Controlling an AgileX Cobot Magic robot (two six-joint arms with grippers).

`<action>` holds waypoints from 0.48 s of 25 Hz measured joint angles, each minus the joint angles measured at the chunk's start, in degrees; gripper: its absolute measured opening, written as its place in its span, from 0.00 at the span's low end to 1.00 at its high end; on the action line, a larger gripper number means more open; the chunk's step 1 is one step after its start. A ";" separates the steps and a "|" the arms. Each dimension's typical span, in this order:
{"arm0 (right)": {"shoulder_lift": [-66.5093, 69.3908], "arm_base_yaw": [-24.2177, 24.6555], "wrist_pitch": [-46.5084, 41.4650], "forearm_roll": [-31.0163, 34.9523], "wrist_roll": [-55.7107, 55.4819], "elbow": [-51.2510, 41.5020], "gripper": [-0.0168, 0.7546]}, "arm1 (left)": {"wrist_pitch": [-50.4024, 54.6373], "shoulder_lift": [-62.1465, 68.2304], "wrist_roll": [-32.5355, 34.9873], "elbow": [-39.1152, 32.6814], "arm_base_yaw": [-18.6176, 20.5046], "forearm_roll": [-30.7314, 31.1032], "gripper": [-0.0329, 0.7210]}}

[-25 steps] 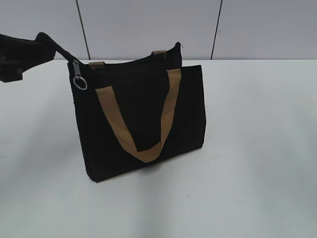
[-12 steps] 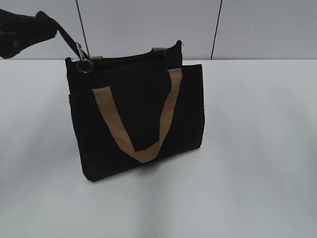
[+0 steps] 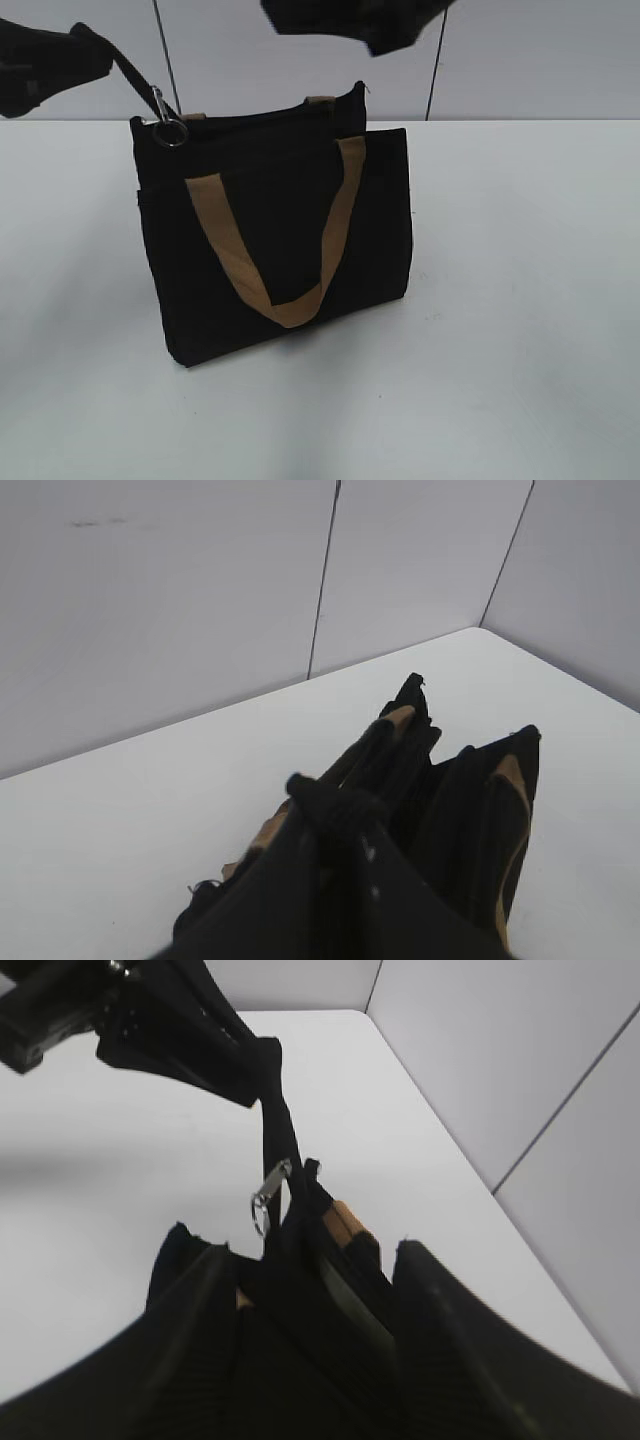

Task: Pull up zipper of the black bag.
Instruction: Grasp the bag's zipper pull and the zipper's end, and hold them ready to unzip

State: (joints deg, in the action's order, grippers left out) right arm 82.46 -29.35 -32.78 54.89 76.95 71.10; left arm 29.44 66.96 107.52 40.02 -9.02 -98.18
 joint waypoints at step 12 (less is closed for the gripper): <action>15.38 -0.62 -13.05 3.19 0.50 14.39 0.39 | -0.07 0.00 -0.05 0.05 0.00 0.00 0.08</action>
State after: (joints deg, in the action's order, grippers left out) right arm 97.85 -29.97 -45.83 58.09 77.45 85.49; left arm 29.37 66.96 107.47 40.07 -9.02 -98.18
